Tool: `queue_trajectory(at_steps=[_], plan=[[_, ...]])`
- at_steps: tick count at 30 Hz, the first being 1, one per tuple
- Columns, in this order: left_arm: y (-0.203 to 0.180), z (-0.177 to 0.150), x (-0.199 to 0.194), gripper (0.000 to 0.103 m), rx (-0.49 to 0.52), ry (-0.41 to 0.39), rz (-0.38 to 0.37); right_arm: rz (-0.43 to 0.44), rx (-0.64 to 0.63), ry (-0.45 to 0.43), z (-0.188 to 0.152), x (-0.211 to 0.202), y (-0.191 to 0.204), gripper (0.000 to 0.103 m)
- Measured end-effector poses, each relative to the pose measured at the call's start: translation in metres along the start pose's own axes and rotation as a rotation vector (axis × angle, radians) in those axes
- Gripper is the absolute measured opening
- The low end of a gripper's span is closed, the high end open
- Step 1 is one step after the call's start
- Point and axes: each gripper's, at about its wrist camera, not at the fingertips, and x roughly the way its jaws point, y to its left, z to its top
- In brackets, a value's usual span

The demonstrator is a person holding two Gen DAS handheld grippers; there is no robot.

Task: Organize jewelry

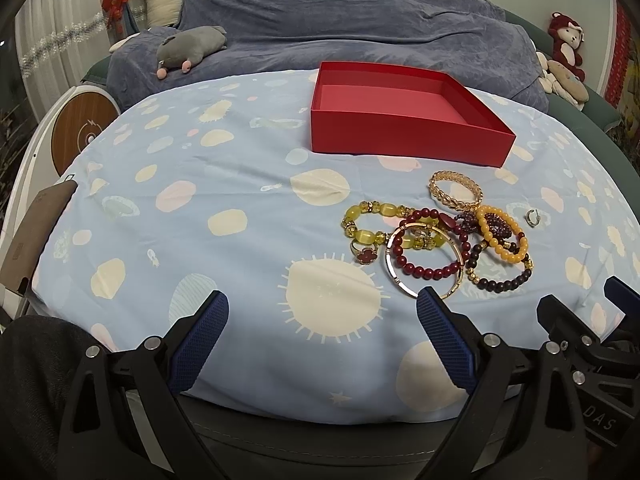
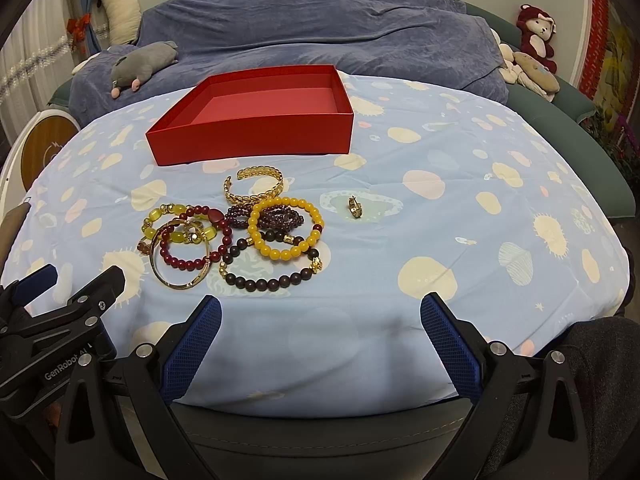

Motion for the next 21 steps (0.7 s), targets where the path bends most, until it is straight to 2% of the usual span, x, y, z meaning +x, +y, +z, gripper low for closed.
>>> queue_trajectory(at_steps=[21], plan=[[0.0029,0.0003,-0.0003,0.091,-0.004,0.000,0.003,0.001,0.001,-0.001,-0.0001,0.0001,-0.0001,0.096]])
